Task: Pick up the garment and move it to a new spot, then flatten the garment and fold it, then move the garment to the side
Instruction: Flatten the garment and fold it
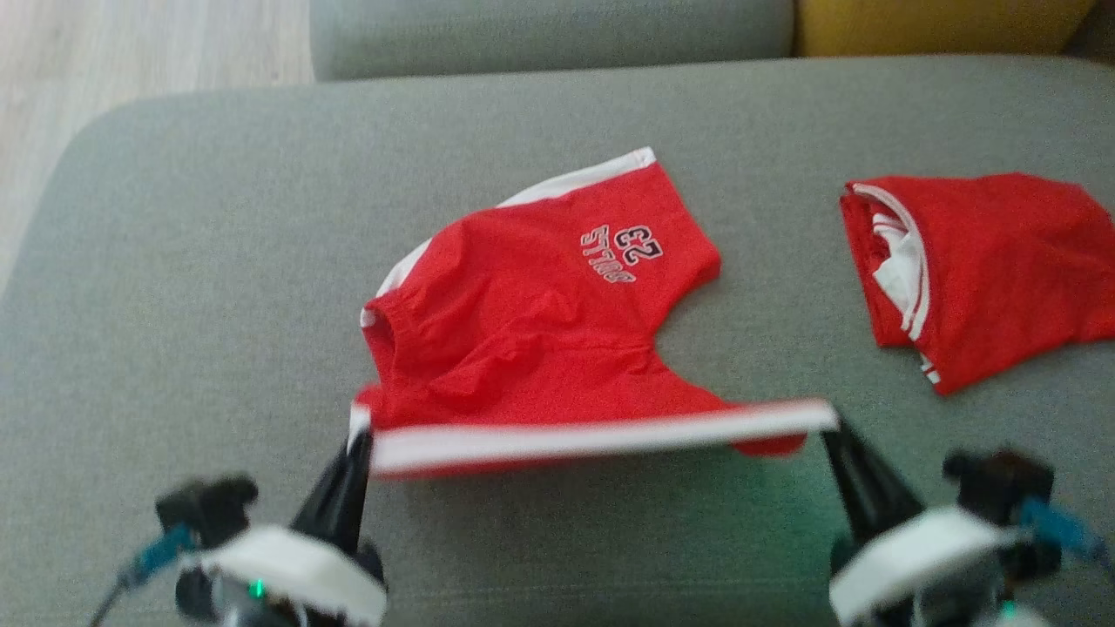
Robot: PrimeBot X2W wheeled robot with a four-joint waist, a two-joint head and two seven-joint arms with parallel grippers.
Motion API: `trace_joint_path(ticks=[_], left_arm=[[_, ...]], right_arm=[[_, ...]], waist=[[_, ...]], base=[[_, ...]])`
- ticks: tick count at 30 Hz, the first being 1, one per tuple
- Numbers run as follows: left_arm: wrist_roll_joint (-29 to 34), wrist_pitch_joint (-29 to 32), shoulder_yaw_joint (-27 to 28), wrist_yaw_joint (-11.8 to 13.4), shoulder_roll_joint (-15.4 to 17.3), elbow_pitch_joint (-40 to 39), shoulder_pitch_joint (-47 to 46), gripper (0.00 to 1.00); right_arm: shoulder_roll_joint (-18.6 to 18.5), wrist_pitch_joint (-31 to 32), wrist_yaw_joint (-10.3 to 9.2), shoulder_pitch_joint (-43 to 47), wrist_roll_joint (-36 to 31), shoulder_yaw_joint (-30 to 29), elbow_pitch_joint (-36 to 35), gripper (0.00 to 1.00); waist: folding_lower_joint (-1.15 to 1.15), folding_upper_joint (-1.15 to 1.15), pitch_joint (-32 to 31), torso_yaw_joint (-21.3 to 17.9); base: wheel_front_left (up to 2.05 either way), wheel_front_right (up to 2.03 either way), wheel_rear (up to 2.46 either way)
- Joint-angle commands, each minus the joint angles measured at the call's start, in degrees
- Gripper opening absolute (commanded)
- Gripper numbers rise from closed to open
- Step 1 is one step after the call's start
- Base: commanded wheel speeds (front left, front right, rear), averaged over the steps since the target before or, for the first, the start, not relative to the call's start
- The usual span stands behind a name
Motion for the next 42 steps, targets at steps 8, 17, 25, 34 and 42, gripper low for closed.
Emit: trace_joint_path(ticks=[8,17,25,34,42], left_arm=[[-3.31,1.52,3.43,-3.01,-0.97,6.63,-19.99,0.0],[-5.27,1.72,2.59,-6.57,-4.08,20.7,-37.3,0.0],[-6.54,-0.18,1.66,-8.68,-5.72,33.5,-47.64,0.0],[-6.11,-4.26,-1.22,-9.97,-6.34,42.45,-51.69,1.0],[-3.19,-11.5,-1.67,-9.71,-4.7,41.58,-49.23,1.0]], right_arm=[[-2.13,-4.15,-0.05,-25.02,-1.01,1.25,11.86,0.0],[-3.3,-8.04,-0.05,-50.05,1.02,5.66,32.73,0.0],[-3.08,-12.95,-0.05,-63.81,3.3,8.47,51.13,0.0],[-1.79,-19.66,-0.05,-68.8,8.0,13.28,61.84,1.0],[-2.06,-26.32,-0.05,-67.91,8.09,16.47,61.44,1.0]], waist=[[0.01,0.0,7.88,2.97],[0.01,0.0,15.86,5.49],[0.01,0.0,19.78,6.69],[0.01,0.0,20.19,6.46],[0.01,0.0,18.03,5.8]], base=[[0.0,0.0,0.0],[0.0,0.0,0.0],[0.0,0.0,0.0],[0.0,0.0,0.0],[0.0,0.0,0.0]])
